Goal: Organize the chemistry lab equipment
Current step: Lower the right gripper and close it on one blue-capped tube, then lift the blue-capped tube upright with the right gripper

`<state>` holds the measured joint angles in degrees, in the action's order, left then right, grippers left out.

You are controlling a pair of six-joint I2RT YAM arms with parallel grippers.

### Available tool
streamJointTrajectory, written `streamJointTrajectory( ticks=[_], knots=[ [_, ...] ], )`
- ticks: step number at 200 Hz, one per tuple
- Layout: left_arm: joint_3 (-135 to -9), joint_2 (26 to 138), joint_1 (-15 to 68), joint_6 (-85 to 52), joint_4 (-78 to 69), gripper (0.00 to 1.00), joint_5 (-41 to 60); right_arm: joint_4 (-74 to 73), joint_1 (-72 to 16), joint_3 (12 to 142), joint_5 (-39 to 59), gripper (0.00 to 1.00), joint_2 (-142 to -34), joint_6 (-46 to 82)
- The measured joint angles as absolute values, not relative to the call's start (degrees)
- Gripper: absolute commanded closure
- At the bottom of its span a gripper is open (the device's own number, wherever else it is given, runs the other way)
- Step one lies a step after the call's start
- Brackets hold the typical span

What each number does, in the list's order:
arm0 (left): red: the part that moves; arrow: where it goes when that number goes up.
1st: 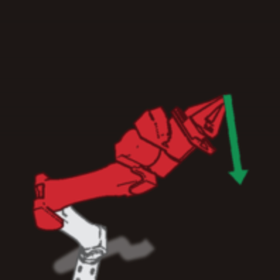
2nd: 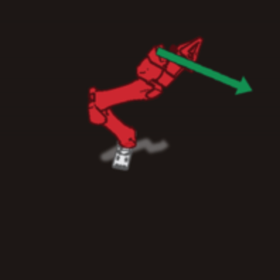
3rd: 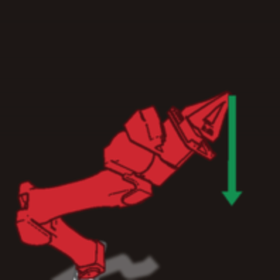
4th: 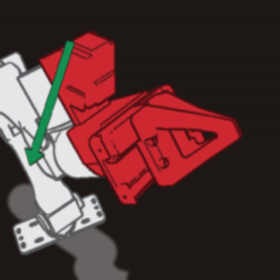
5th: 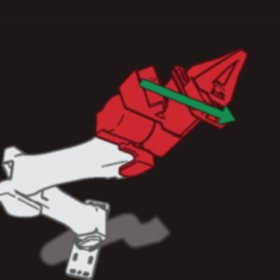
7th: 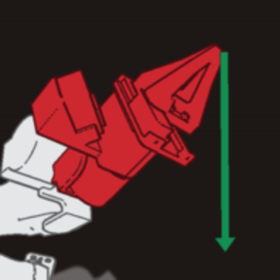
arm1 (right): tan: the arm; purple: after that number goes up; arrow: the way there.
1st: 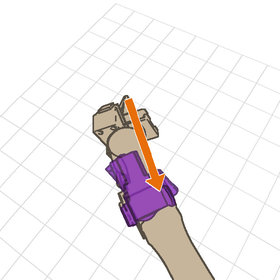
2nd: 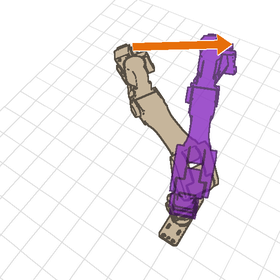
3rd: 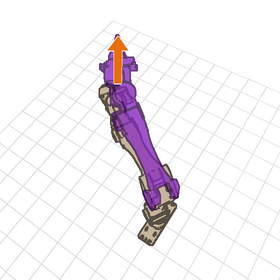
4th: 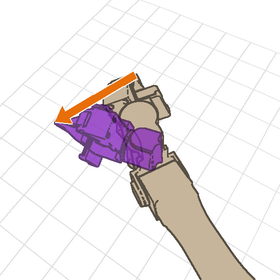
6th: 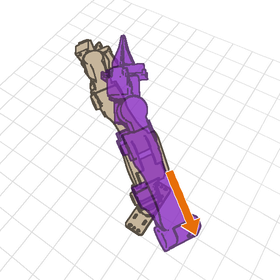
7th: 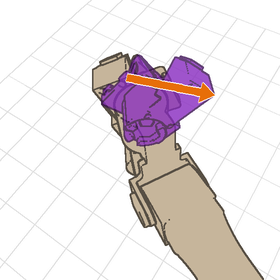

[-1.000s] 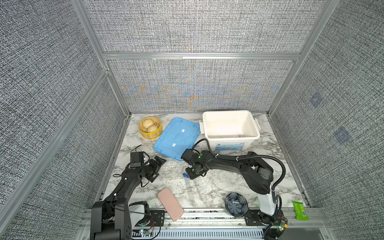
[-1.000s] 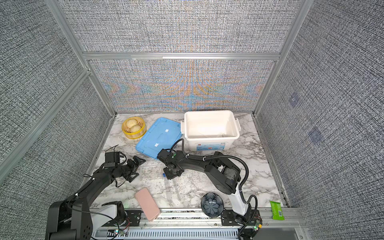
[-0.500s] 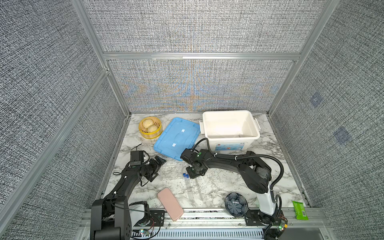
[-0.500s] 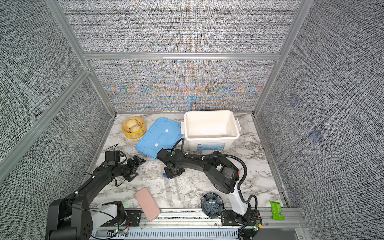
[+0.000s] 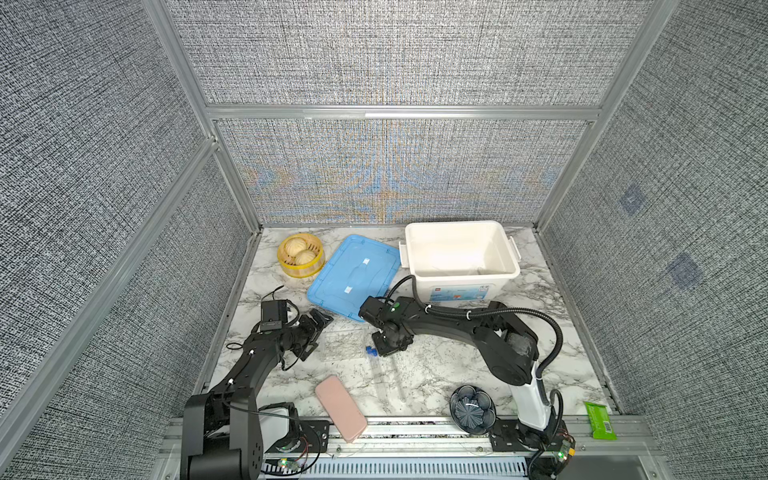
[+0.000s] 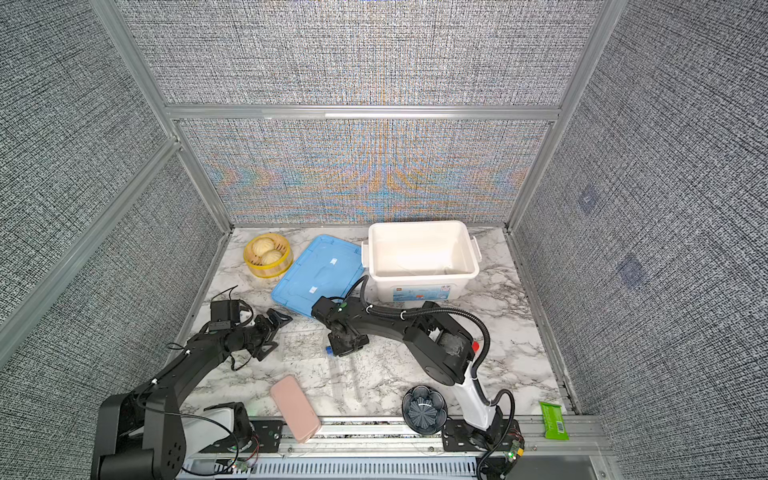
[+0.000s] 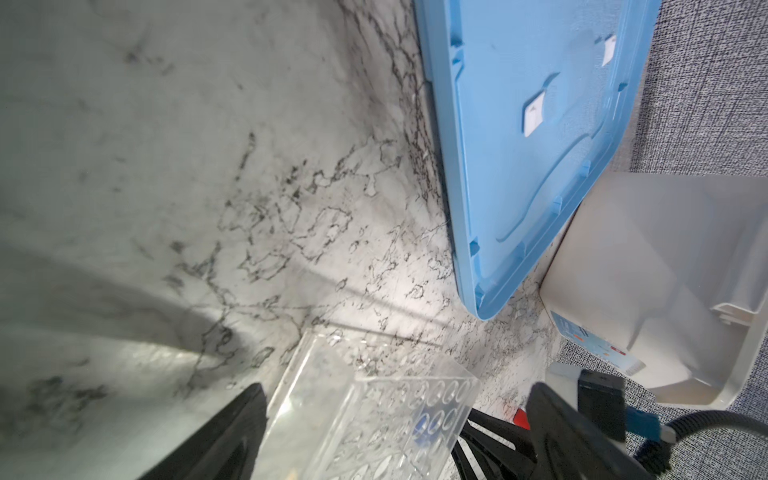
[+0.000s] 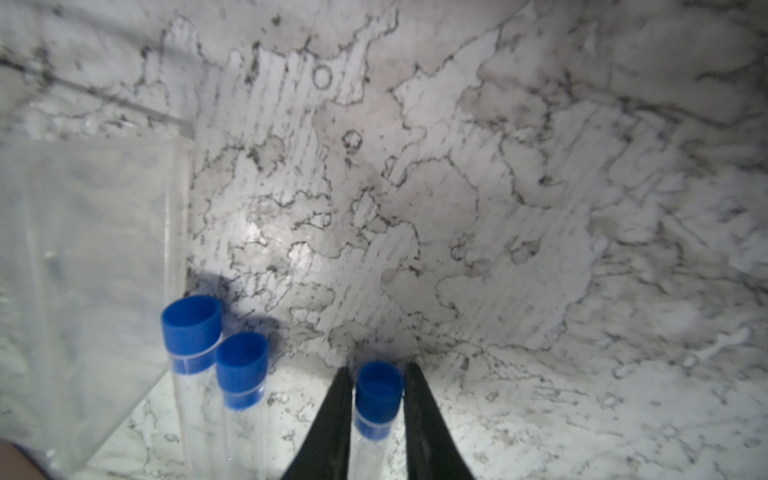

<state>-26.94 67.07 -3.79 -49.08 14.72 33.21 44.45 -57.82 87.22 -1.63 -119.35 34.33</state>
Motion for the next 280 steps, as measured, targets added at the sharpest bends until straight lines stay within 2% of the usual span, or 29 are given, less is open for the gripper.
streamJointTrajectory(
  ticks=[215,280],
  knots=[
    [-27.94,63.75,-3.79,-48.05,18.09,0.01,32.6,40.99,-55.18,85.25,0.08,0.8,-112.42,35.81],
    [-27.83,61.01,-3.79,-48.23,18.9,0.01,32.49,37.01,-55.24,82.32,0.51,0.85,-108.86,36.25]
  ],
)
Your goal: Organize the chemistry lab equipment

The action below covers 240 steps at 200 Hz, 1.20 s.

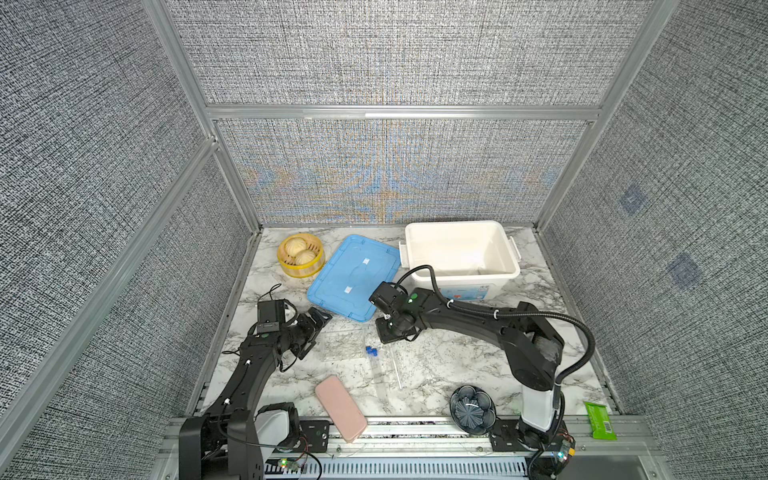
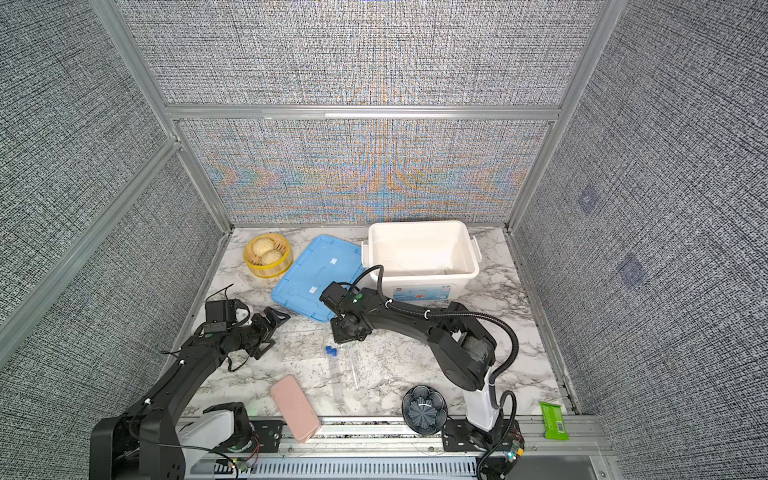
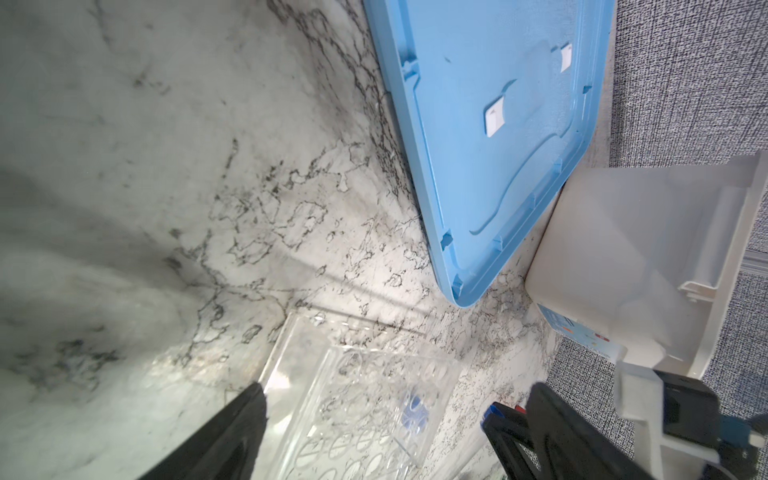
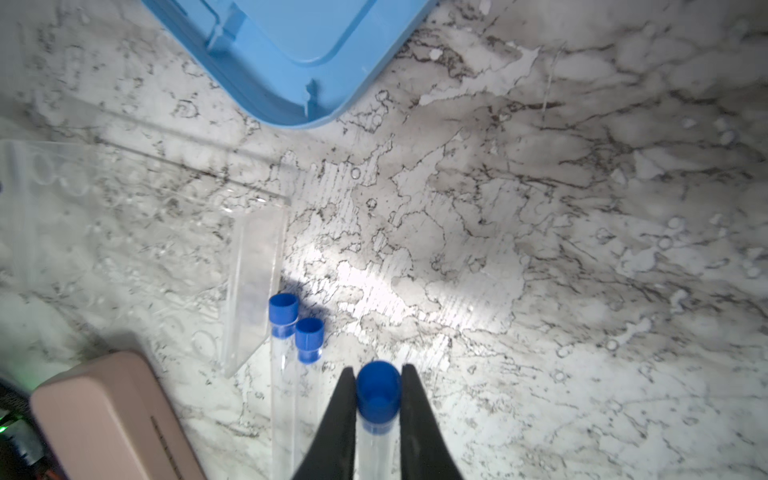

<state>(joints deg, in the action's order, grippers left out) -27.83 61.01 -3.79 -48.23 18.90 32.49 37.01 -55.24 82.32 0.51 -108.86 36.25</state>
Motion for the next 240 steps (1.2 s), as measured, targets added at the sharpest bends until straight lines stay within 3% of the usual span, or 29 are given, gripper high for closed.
streamJointTrajectory(
  ticks=[110,183,240],
  knots=[
    [-29.91,57.84,-3.79,-47.7,23.4,0.01,30.5,28.23,-56.51,78.91,-3.84,0.85,-99.02,36.95],
    [-36.05,52.86,-3.79,-45.45,31.07,0.01,26.26,10.07,-61.8,78.15,-7.66,0.91,-98.59,27.0],
    [-33.5,45.56,-3.79,-45.04,32.91,0.01,22.44,-3.44,-62.72,78.0,-11.99,0.93,-101.41,20.78]
  ],
)
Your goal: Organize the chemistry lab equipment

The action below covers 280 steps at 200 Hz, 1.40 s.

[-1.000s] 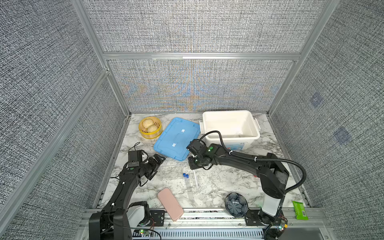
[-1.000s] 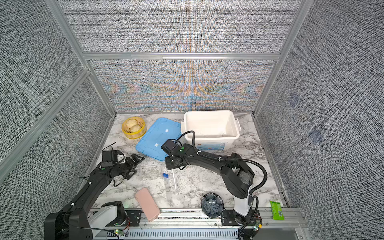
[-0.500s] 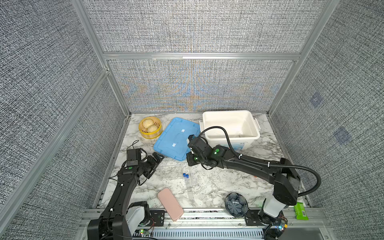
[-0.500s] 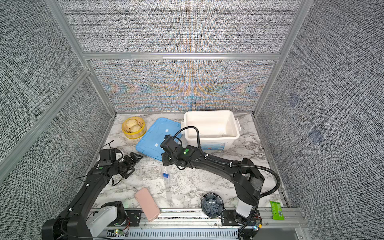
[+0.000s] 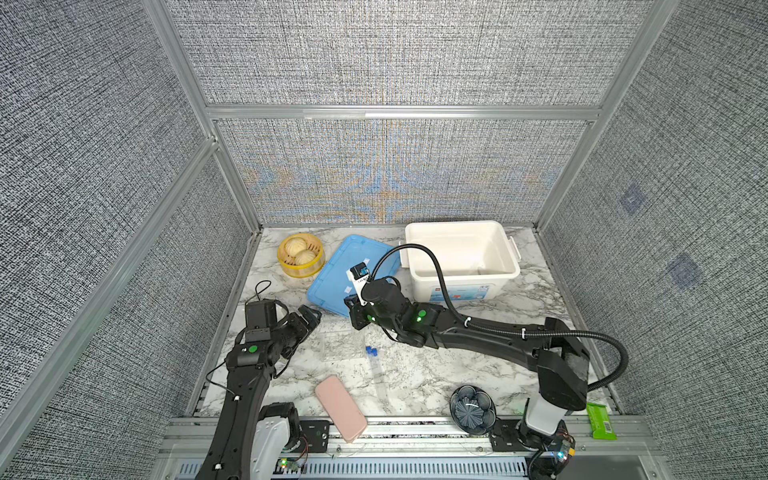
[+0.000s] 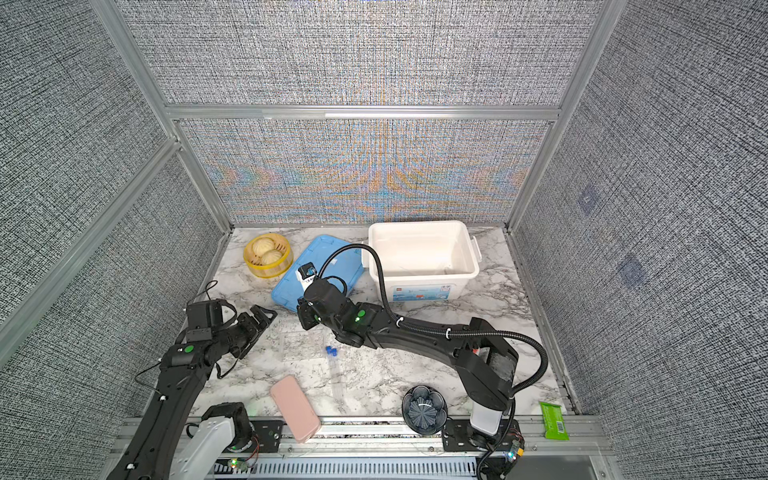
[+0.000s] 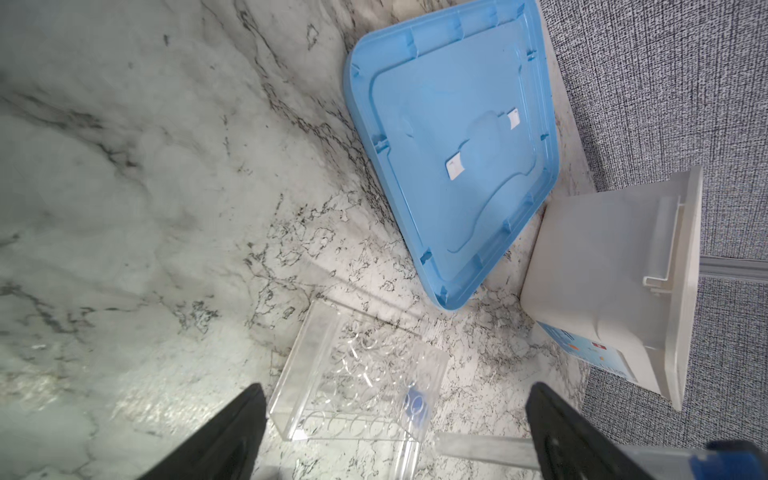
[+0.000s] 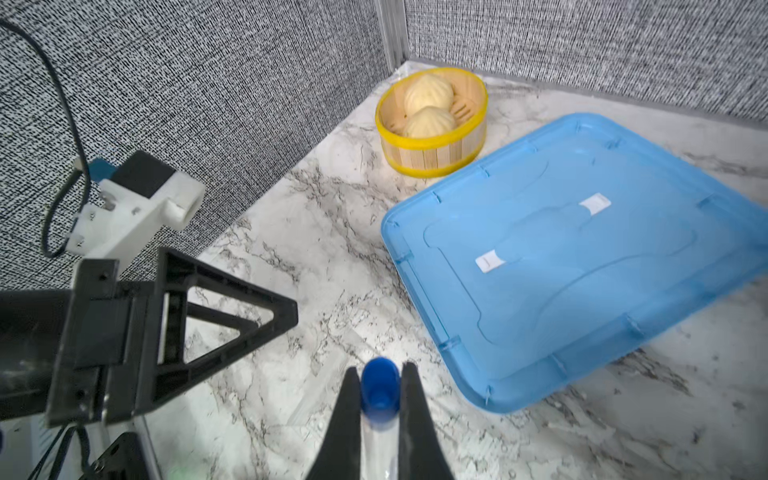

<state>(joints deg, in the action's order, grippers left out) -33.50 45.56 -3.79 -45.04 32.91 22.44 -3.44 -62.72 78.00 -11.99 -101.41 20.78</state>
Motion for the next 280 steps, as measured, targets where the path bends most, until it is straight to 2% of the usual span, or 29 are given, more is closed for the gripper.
streamJointTrajectory(
  ticks=[82,207,252,280],
  knots=[
    [-34.74,44.6,-3.81,-44.34,36.34,0.01,18.5,-17.76,-64.79,76.47,-14.85,0.94,-106.1,12.25],
    [-45.12,47.4,-7.44,-44.62,55.48,0.01,-9.52,-28.62,-68.07,80.14,-14.5,0.95,-114.65,9.19],
    [-44.62,47.99,-8.47,-44.29,55.31,0.01,-10.26,-30.59,-68.18,80.09,-14.48,0.94,-116.2,9.1],
    [-42.65,48.75,-8.75,-43.62,53.87,0.01,-6.79,-31.16,-68.16,79.66,-14.46,0.95,-116.33,9.1]
  ],
)
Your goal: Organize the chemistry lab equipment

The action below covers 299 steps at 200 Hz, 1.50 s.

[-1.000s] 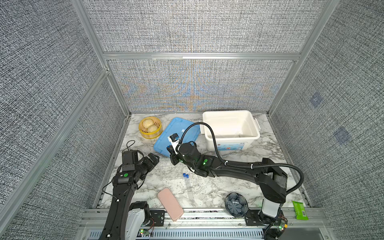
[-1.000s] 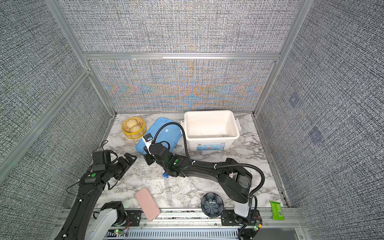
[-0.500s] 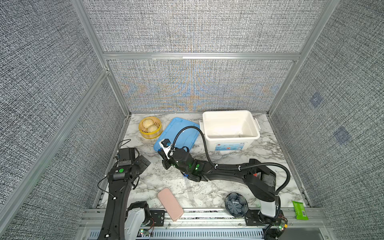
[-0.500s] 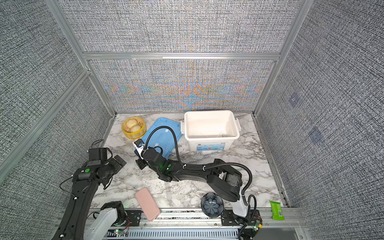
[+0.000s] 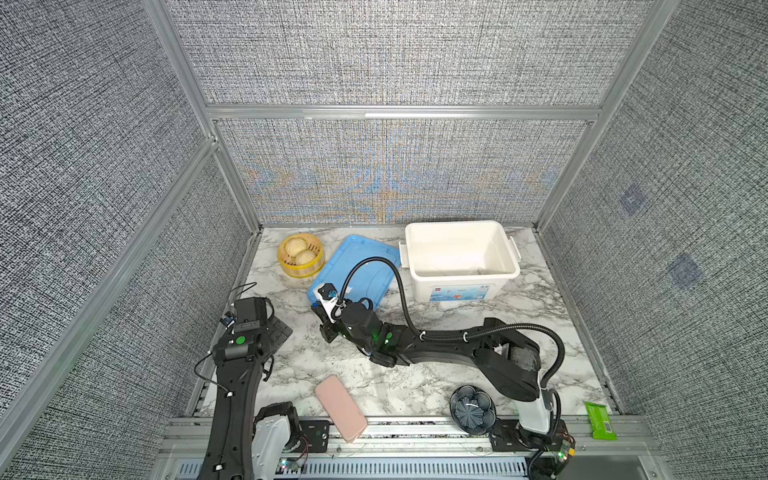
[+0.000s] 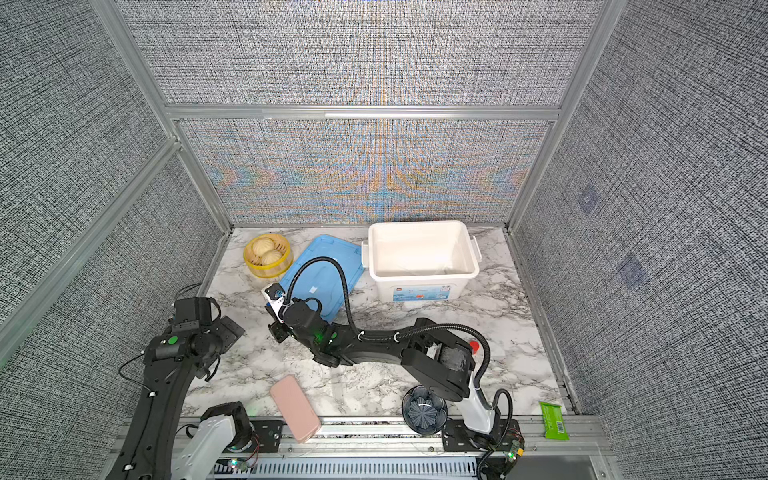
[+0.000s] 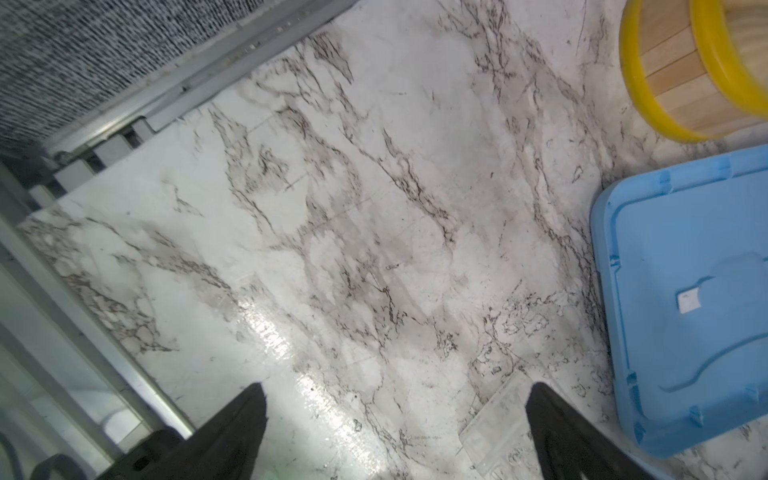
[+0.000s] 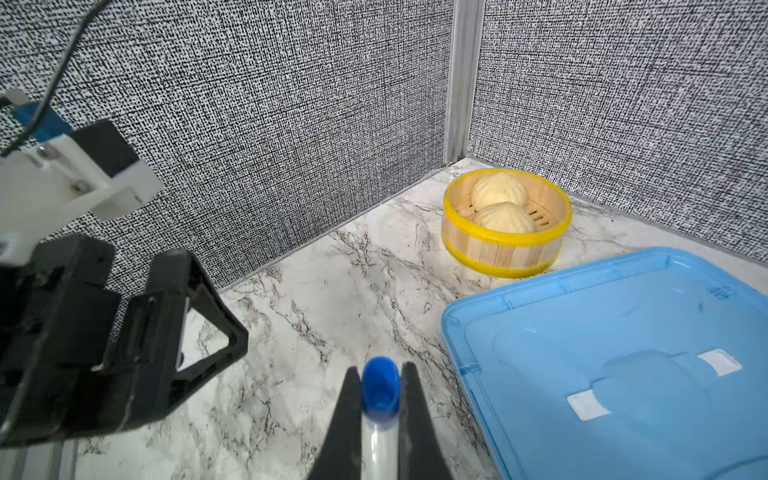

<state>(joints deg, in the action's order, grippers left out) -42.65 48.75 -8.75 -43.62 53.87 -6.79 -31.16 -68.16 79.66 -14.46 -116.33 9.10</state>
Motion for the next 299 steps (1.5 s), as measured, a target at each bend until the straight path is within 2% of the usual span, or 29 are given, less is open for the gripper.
streamJointTrajectory(
  ticks=[51,194,264,299],
  knots=[
    [-42.48,49.74,-8.8,-42.41,52.4,0.01,-2.96,-31.44,-68.16,78.41,-14.48,0.95,-115.44,9.08],
    [-41.95,49.43,-8.82,-41.39,50.39,0.01,0.03,-32.27,-68.38,76.29,-14.5,0.94,-116.57,6.35],
    [-40.77,49.1,-8.82,-41.45,49.06,0.01,1.63,-34.85,-68.38,74.02,-13.8,0.86,-116.18,5.98],
    [-39.46,49.32,-8.82,-42.04,47.66,0.01,2.72,-34.59,-68.53,73.84,-12.78,0.75,-115.68,6.15]
  ],
)
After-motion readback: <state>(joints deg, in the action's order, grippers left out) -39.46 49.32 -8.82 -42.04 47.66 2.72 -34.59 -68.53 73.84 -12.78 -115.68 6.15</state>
